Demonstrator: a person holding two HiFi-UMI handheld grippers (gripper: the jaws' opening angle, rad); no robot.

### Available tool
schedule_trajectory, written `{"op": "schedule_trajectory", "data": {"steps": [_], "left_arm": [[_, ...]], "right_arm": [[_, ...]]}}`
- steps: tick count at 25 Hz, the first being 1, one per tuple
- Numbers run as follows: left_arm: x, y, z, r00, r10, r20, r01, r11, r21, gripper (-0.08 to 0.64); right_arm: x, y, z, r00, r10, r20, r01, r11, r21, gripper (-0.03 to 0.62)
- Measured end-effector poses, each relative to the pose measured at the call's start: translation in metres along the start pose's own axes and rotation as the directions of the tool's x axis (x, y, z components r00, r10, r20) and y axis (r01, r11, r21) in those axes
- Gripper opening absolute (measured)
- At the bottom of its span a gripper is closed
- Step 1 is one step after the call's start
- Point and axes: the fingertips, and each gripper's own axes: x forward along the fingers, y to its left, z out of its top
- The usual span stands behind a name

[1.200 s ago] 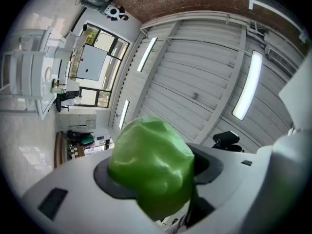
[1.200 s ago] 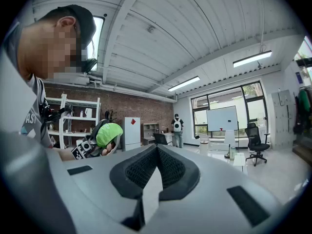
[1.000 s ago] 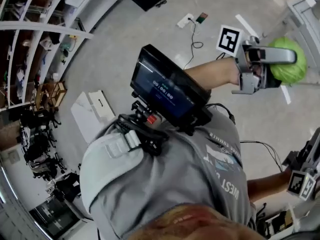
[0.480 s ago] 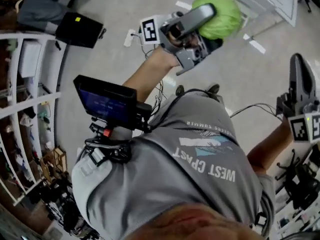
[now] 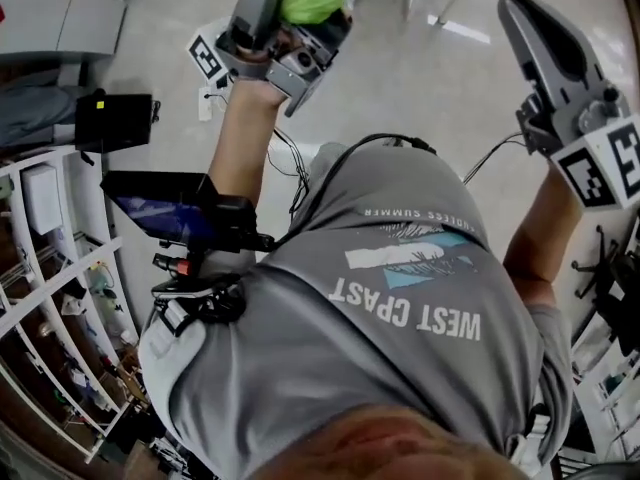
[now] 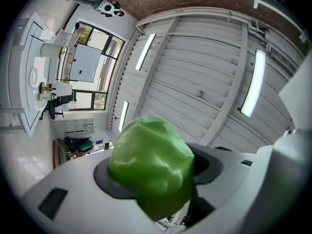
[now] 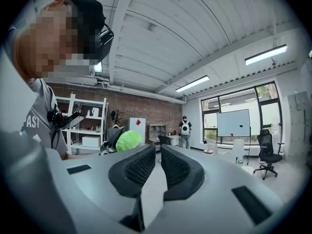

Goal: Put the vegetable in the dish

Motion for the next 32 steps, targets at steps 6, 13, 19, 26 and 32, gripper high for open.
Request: {"op": "schedule_trajectory", "data": {"steps": [6,13,19,26,32], "left_arm": [[0.013,0.05,-0.014,0.999,0.032,-0.014,-0.032,0.999,-0.016,0.284],[0.015,0.076,0.041,0.998,0.036,-0.044,-0.04,0.994,-0.098,0.284],[0.028,0.11,0.079,0.996,0.021,-0.089,-0.032,0.992,-0.12,0.284],[0.041,0.122,0.075,0.992,0.0,-0.13,-0.021,0.986,-0.165,0.284],[0.061,0.183,0.082,0.992,0.013,-0.127,-0.036,0.983,-0.179,0.284]], "right_arm": [[-0.009,-0.039,-0.025,1.0,-0.005,0.001,0.005,1.0,0.028,0.048],[0.054,-0.065,-0.022,0.997,-0.08,-0.01,0.081,0.995,0.06,0.048],[0.101,-0.107,-0.032,0.992,-0.129,-0.002,0.129,0.988,0.081,0.048],[0.092,-0.113,-0.029,0.983,-0.186,-0.001,0.185,0.978,0.091,0.048],[0.1,-0.172,-0.049,0.984,-0.178,-0.013,0.178,0.977,0.117,0.048]]}}
